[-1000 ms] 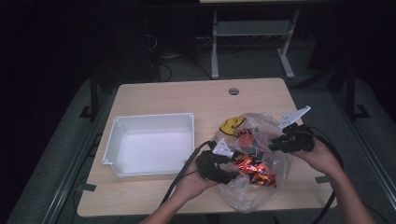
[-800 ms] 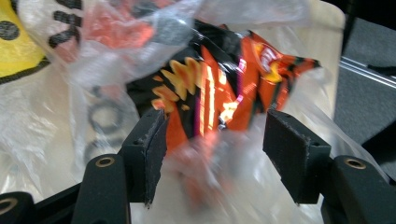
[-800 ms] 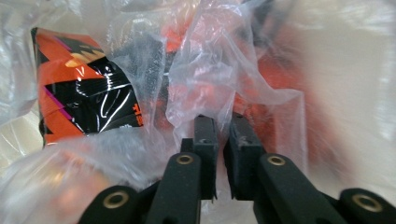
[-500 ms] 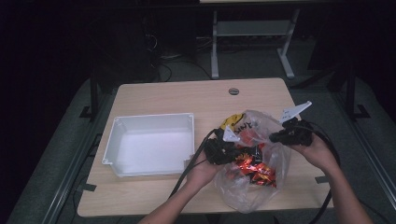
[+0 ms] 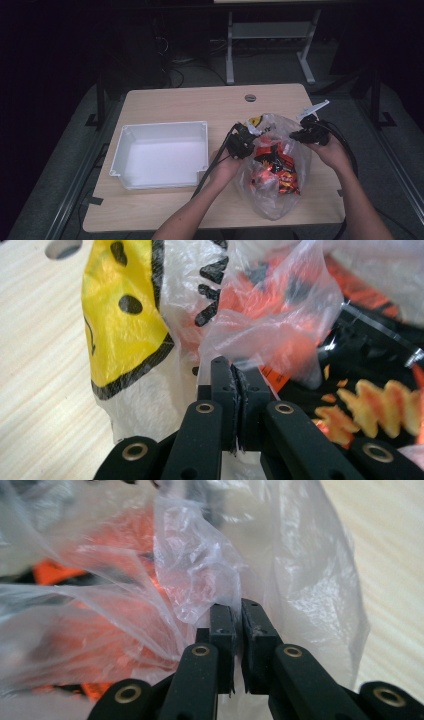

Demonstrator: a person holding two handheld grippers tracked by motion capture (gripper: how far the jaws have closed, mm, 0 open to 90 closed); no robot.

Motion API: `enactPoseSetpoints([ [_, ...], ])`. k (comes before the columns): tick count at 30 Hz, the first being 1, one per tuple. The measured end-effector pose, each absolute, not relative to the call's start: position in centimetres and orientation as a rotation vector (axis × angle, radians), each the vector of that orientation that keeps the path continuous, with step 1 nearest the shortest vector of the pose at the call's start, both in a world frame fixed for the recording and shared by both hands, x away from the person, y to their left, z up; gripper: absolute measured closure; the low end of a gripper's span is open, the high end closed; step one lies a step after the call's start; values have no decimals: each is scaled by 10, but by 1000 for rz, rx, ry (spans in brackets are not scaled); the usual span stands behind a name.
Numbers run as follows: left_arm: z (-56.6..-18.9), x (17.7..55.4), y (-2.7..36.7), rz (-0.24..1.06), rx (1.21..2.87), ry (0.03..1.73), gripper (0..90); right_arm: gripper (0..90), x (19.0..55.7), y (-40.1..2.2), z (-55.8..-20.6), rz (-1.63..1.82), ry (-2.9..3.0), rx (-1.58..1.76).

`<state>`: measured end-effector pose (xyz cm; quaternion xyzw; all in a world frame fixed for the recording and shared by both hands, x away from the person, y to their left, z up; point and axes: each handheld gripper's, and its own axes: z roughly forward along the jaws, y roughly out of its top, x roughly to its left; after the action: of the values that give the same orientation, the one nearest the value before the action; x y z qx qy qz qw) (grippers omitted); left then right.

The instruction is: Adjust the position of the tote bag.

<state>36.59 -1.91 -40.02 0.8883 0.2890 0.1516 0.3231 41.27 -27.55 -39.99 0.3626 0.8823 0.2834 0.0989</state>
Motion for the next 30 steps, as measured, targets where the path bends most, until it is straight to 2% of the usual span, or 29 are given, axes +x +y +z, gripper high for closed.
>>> enactPoseSetpoints([
  [11,-415,359,-27,359,2408,721,882,877,412,-267,-417,807,2733,1040],
  [30,-421,337,-15,301,2463,635,898,889,369,-253,-422,900,2821,890],
])
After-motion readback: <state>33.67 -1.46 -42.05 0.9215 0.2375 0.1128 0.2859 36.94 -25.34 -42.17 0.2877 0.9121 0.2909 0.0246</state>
